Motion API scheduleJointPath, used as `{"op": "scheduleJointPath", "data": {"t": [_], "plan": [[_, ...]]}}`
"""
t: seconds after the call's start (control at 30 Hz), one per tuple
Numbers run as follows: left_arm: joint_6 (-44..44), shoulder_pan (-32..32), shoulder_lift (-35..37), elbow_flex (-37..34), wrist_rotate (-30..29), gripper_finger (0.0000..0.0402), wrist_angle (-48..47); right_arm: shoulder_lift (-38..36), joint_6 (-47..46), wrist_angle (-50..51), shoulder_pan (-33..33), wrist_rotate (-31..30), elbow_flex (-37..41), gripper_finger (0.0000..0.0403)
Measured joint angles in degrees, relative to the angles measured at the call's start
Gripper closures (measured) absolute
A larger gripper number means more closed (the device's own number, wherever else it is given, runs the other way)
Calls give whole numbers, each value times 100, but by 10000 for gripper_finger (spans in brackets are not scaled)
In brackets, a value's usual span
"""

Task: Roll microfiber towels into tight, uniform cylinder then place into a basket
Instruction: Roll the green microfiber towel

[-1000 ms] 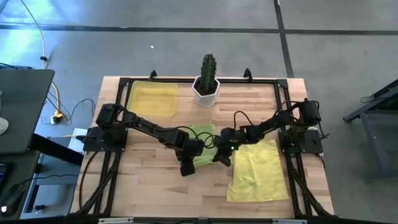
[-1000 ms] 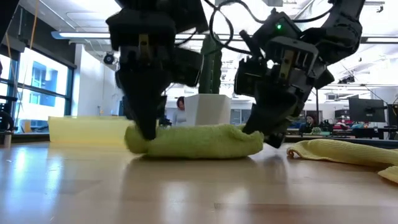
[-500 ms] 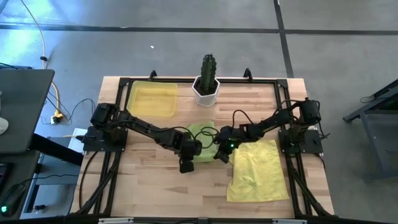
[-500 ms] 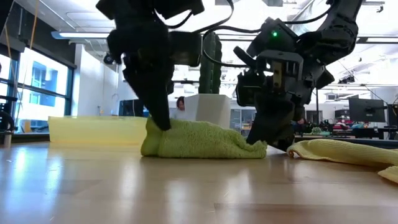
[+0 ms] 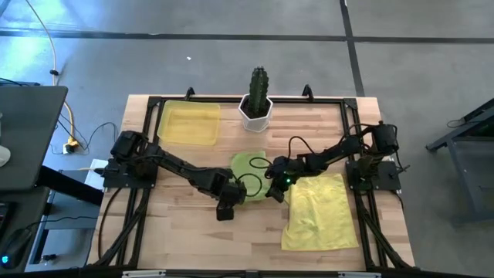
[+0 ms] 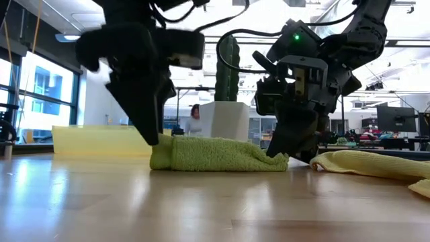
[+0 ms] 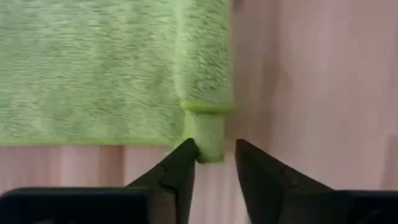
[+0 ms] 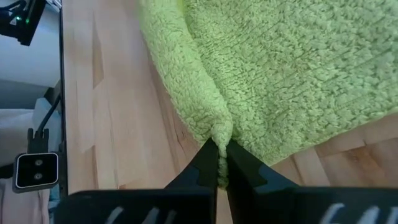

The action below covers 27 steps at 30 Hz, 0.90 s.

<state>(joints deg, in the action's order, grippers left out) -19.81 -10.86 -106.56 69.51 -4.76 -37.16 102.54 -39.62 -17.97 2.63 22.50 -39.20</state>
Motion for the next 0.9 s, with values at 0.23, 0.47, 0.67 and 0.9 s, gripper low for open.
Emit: {"op": "scheduleJointPath", "data": {"t": [0.23,0.47,0.67,0.9], "plan": [[628,-407,20,433,-532,244,265,2,3,10,1,-2,4,402],[1134,-456,-52,447,-1000,232,862,5,1,15,1,-2,9,402],[1256,-432,-149,453,-910,232,921,7,1,15,1,-3,11,402],[1334,-284,-620,441,-990,232,695,10,90,6,1,-2,11,402]]}}
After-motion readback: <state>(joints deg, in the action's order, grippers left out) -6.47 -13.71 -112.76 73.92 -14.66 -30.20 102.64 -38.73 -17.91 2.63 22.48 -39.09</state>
